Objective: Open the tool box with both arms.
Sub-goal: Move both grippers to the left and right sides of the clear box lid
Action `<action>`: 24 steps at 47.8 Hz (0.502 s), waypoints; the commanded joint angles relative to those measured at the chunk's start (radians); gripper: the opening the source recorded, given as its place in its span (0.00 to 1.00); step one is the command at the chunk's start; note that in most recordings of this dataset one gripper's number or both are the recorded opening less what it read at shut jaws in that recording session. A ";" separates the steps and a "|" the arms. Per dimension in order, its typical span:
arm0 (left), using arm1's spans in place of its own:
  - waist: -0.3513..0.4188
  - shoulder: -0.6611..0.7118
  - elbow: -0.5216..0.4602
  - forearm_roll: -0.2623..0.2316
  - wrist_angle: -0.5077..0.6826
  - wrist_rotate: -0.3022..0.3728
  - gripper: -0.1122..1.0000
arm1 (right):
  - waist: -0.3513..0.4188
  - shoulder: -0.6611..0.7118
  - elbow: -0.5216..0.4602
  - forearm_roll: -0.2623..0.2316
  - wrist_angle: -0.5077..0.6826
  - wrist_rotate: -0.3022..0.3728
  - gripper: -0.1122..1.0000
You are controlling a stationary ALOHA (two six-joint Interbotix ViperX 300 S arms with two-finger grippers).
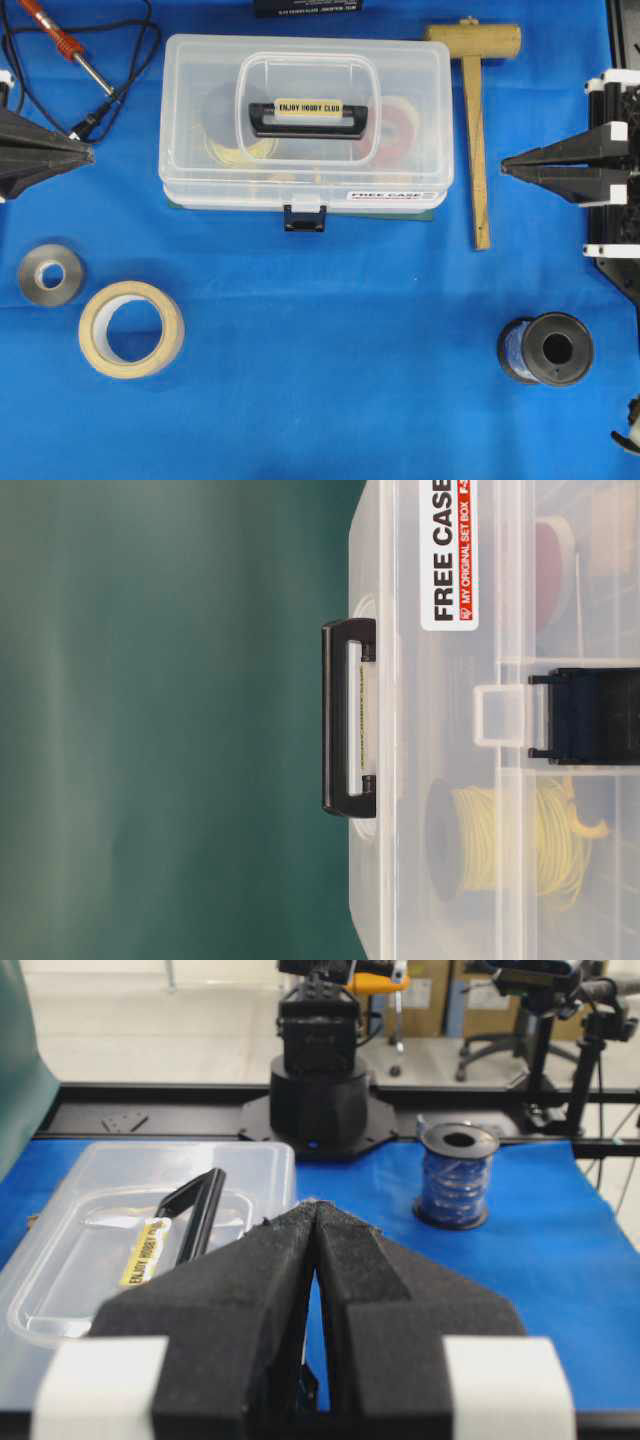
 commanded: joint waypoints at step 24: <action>0.158 -0.017 -0.011 -0.029 0.233 0.112 0.10 | -0.153 0.005 -0.078 0.025 0.319 0.031 0.10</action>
